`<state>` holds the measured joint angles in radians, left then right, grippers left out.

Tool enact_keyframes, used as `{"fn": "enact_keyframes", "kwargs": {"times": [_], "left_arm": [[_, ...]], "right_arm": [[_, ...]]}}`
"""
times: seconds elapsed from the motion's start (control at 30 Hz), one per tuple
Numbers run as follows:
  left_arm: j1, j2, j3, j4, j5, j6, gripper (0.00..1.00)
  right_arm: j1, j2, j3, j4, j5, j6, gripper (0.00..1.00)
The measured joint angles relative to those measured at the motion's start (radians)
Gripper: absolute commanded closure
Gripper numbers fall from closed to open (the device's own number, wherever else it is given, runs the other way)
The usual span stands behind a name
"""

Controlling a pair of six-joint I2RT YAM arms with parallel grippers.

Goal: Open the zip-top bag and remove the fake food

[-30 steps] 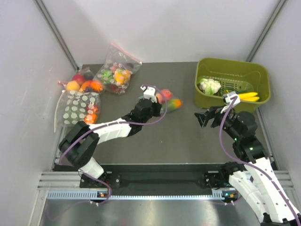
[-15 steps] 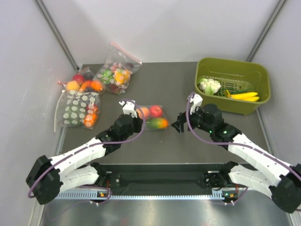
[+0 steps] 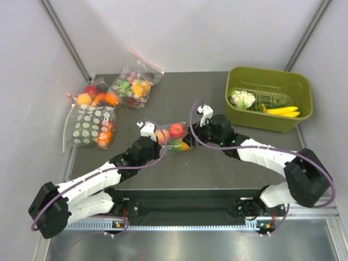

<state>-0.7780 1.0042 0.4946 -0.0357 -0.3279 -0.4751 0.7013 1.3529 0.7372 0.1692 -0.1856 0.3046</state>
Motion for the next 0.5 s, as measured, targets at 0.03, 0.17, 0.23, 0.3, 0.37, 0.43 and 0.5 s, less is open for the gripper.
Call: {"fn": "enact_keyframes", "kwargs": {"times": [0.03, 0.17, 0.23, 0.3, 0.37, 0.43, 0.5], "left_arm": [[0.000, 0.000, 0.000, 0.000, 0.000, 0.000, 1.00], [0.000, 0.002, -0.003, -0.003, 0.000, 0.001, 1.00], [0.000, 0.002, -0.006, -0.003, 0.000, 0.001, 1.00], [0.000, 0.002, -0.010, -0.003, 0.001, 0.001, 1.00], [0.000, 0.002, -0.013, -0.005, 0.001, 0.001, 1.00], [0.000, 0.001, -0.014, -0.008, 0.002, 0.001, 1.00], [0.000, -0.002, -0.014, -0.013, 0.005, 0.002, 1.00]], "right_arm": [[0.002, 0.024, 0.002, 0.015, 0.004, 0.007, 0.25], [0.003, 0.093, 0.003, 0.073, 0.024, 0.022, 0.30], [0.003, 0.121, 0.006, 0.101, 0.032, 0.026, 0.31], [0.003, 0.160, 0.021, 0.122, 0.035, 0.031, 0.32], [0.003, 0.200, 0.040, 0.141, 0.037, 0.032, 0.34], [0.003, 0.235, 0.054, 0.161, 0.038, 0.033, 0.36], [0.003, 0.266, 0.060, 0.185, 0.038, 0.033, 0.39]]}}
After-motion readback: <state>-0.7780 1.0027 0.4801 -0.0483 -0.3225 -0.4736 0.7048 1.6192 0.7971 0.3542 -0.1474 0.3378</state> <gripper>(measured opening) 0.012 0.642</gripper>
